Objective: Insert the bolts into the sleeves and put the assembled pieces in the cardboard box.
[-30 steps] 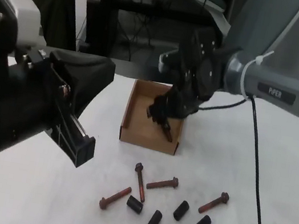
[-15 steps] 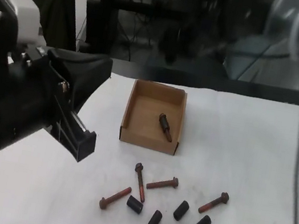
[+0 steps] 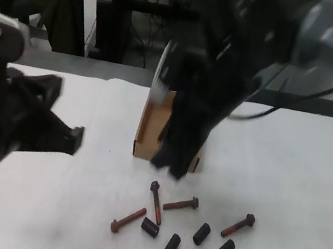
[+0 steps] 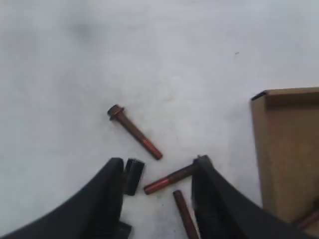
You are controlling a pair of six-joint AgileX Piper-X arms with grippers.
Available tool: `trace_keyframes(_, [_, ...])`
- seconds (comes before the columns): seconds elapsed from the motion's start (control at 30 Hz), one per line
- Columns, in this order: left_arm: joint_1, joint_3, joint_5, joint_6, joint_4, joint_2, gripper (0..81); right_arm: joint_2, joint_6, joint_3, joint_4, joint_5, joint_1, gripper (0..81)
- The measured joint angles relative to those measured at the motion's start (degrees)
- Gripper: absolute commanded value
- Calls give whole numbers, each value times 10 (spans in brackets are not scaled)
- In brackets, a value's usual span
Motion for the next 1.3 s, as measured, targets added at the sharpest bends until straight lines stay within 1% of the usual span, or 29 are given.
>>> trace_keyframes(0.1, [37,0,-17,-20,26,0,18,30,-30,0,6,39,19,519])
trace_keyframes(0.17, [60,0,-7,-39,31,0,18,53,-43,0,1,58,30,522])
trace_keyframes(0.23, [87,0,36,-78,33,-2,18,84,-54,0,-4,70,40,522])
trace_keyframes(0.33, [109,0,78,-102,50,-5,18,119,-78,1,-5,109,58,522])
trace_keyframes(0.43, [113,0,92,-109,86,-5,18,138,-96,1,-7,134,79,497])
trace_keyframes(0.57, [111,0,99,-111,113,-15,18,144,-99,1,-46,140,93,449])
trace_keyframes(0.7, [111,0,99,-111,112,-31,18,144,-99,1,-86,142,96,448])
trace_keyframes(0.87, [111,0,99,-111,109,-53,18,156,-101,1,-98,170,97,445])
trace_keyframes(0.93, [111,0,99,-111,109,-60,18,166,-102,0,-89,177,97,379])
trace_keyframes(1.0, [111,0,99,-111,109,-66,18,168,-102,-3,-80,177,97,217])
trace_keyframes(1.03, [111,0,99,-111,109,-67,18,170,-102,-3,-76,175,97,77])
trace_keyframes(1.07, [111,0,99,-111,109,-67,18,169,-102,-3,-73,174,97,4])
trace_keyframes(1.2, [111,0,99,-111,109,-67,18,169,-86,-7,-63,182,101,0])
trace_keyframes(1.3, [111,0,99,-111,109,-67,18,169,-60,-14,-62,209,102,0])
